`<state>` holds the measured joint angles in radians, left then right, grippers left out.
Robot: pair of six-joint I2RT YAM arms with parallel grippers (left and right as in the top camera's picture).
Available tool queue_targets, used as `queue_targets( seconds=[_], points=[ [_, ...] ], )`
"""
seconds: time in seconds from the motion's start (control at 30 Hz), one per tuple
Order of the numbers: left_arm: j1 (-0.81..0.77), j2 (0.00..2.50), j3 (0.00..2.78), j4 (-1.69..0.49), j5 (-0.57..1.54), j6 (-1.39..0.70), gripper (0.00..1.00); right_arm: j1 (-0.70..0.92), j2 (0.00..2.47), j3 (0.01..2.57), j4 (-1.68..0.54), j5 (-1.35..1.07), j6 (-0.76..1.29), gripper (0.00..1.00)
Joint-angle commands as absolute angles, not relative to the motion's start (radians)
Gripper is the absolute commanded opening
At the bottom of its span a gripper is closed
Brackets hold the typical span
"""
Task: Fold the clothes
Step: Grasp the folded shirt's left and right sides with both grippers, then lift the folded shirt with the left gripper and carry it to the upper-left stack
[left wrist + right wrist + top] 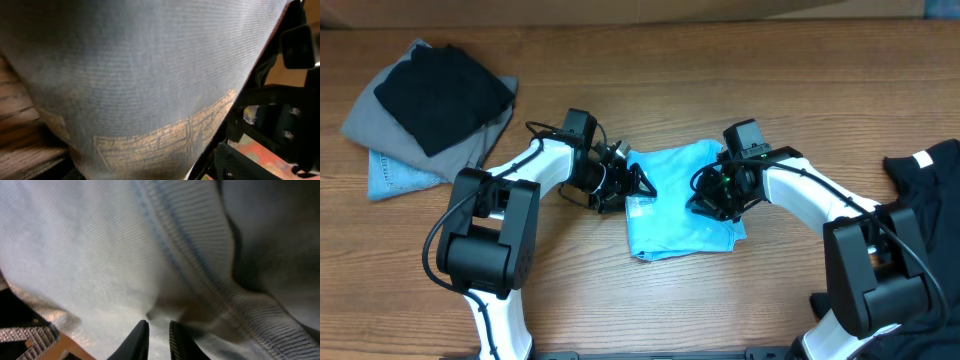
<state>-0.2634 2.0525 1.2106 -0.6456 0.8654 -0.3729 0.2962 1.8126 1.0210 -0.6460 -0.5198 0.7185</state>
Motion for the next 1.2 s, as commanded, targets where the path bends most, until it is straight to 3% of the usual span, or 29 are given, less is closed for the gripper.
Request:
queue_targets(
  seconds=[0.0, 0.23, 0.53, 0.7, 0.87, 1.17],
  points=[
    [-0.291, 2.089, 1.187, -0.650, 0.838, -0.434, 0.74, 0.301, 1.811, 0.974, -0.617, -0.479, 0.829, 0.17],
    [-0.324, 2.089, 1.187, -0.633, 0.826, -0.490, 0.73, 0.301, 1.813, 0.921, -0.578, -0.526, 0.905, 0.17],
    [-0.339, 2.089, 1.187, -0.603, 0.802, -0.555, 0.64, 0.304, 1.829, 0.902, -0.569, -0.529, 0.944, 0.17],
    [-0.360, 2.089, 1.187, -0.548, 0.801, -0.554, 0.41, 0.304, 1.848, 0.902, -0.555, -0.550, 0.943, 0.17],
    [-0.383, 2.088, 1.188, -0.518, 0.804, -0.505, 0.04, 0.303, 1.848, 0.904, -0.554, -0.572, 0.909, 0.14],
    [-0.272, 2.004, 1.281, -0.655, 0.779, -0.317, 0.04, 0.278, 1.681, 1.009, -0.707, -0.543, 0.717, 0.12]
  ],
)
